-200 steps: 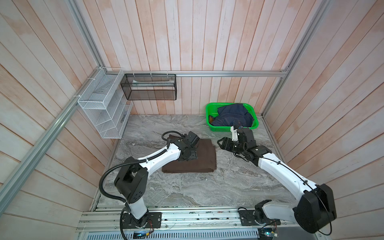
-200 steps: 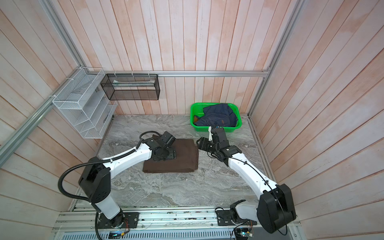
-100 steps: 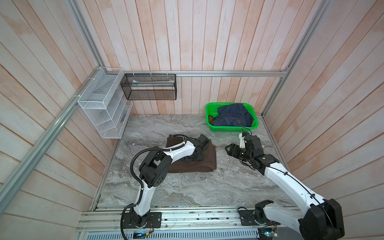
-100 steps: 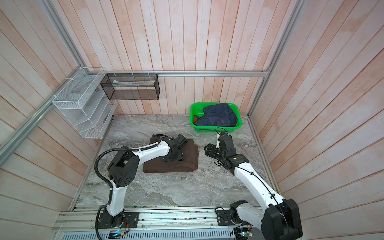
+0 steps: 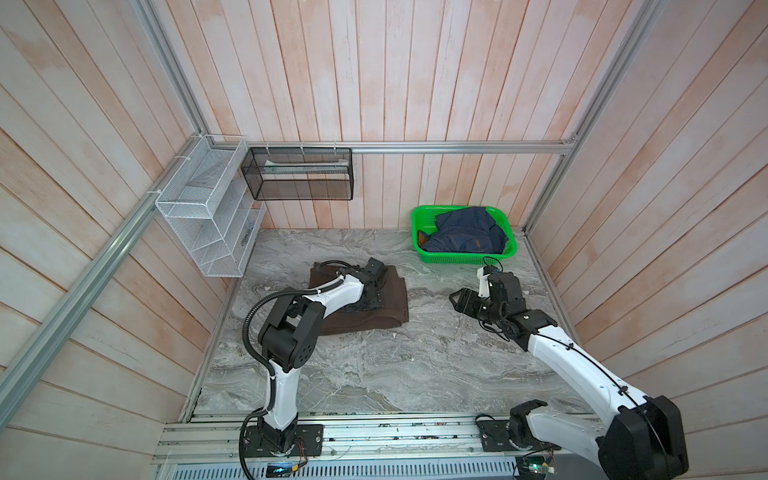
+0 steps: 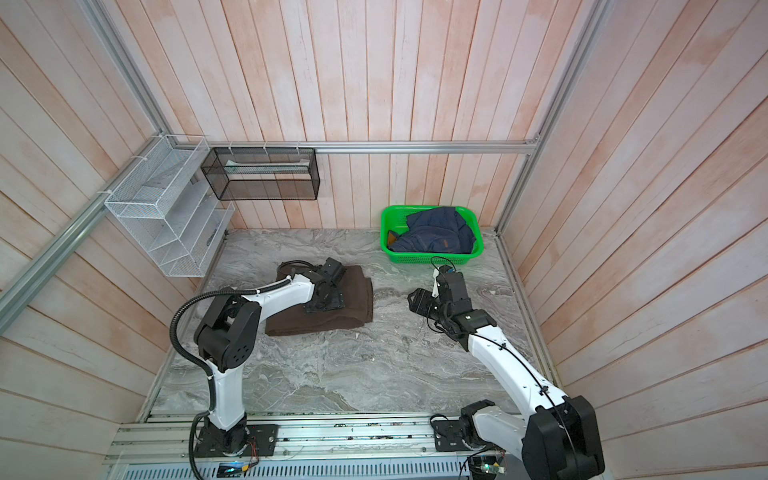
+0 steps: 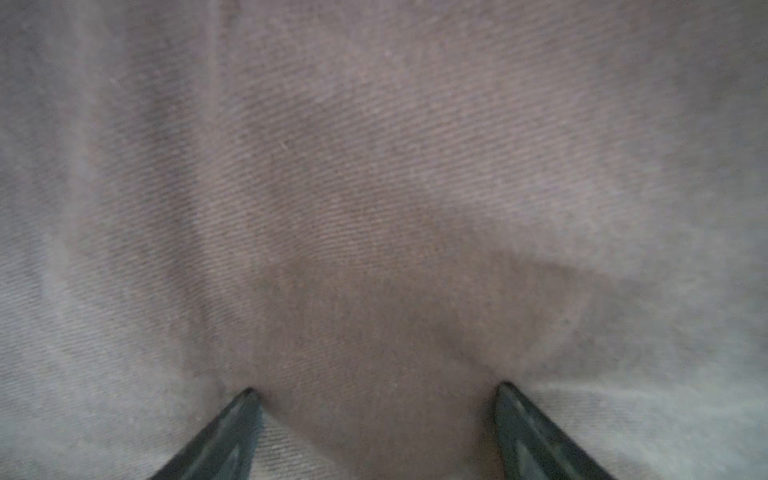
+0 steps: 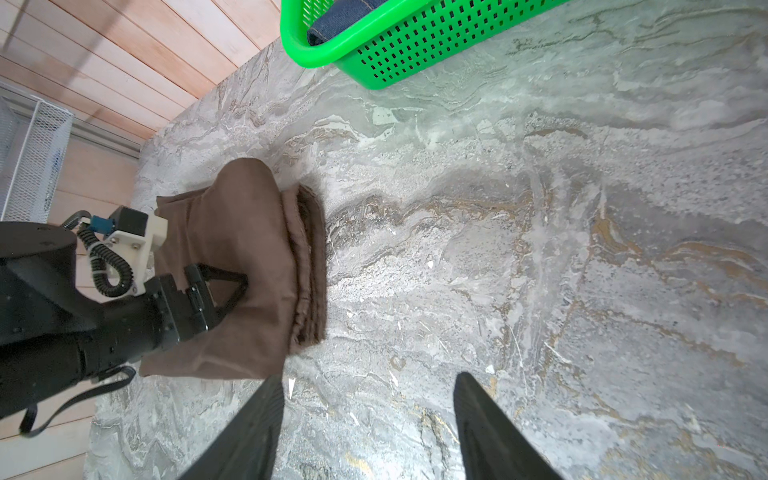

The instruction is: Fold and stack the trousers

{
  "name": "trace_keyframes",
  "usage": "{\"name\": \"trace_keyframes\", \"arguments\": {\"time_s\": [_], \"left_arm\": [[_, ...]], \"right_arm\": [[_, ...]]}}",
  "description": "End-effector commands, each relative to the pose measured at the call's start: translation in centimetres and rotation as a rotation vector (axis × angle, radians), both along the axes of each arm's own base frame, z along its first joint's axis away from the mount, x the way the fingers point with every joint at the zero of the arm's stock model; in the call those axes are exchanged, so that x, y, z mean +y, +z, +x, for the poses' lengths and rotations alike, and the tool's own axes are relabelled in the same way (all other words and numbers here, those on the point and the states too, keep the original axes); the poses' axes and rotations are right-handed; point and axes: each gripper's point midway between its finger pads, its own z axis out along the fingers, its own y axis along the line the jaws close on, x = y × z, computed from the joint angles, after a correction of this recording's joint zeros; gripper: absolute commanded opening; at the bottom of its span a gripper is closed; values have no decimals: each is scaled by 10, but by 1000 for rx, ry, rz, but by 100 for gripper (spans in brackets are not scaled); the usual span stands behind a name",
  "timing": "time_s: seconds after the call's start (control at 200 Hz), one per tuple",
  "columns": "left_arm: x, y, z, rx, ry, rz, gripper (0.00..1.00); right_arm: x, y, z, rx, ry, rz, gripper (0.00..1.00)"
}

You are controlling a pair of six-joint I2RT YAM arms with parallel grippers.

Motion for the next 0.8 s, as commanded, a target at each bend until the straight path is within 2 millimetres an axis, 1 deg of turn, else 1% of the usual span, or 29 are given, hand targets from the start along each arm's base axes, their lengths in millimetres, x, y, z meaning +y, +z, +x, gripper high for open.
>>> {"name": "trace_keyframes", "arguments": {"time_s": [0.0, 0.135, 0.165, 0.205, 0.26, 0.33, 0.395, 0.475, 0.575, 0.635, 0.725, 0.795], "left_arm": [[57, -47, -14, 137, -65, 196, 90], [80, -48, 14, 135, -83, 207, 90], [82, -49, 19, 136, -96, 188, 84], [83, -47, 28, 124, -103, 160, 83], [86, -40, 37, 114, -116, 168, 85], [89, -25, 44, 106, -130, 206, 86], [89, -10, 50, 77, -134, 201, 87], [90, 10, 50, 62, -117, 200, 90], [95, 37, 40, 59, -66, 196, 93], [95, 50, 34, 52, -40, 176, 94], [96, 54, 22, 72, -9, 157, 95], [96, 45, 14, 100, 2, 140, 95]], "right_arm": [[2, -5, 1, 15, -1, 25, 66], [5, -4, 2, 16, 2, 40, 66], [5, -3, 2, 15, 2, 41, 66], [5, -3, 2, 15, 3, 41, 66], [4, -3, 3, 17, -1, 39, 66], [4, -2, 3, 18, 0, 36, 66], [4, -3, 3, 17, -4, 40, 66], [6, -4, 4, 18, -2, 45, 66], [8, -8, 5, 32, 5, 45, 66], [9, -10, 6, 38, 8, 44, 66], [10, -14, 7, 48, 10, 43, 66], [11, -14, 8, 49, 16, 41, 66]]}}
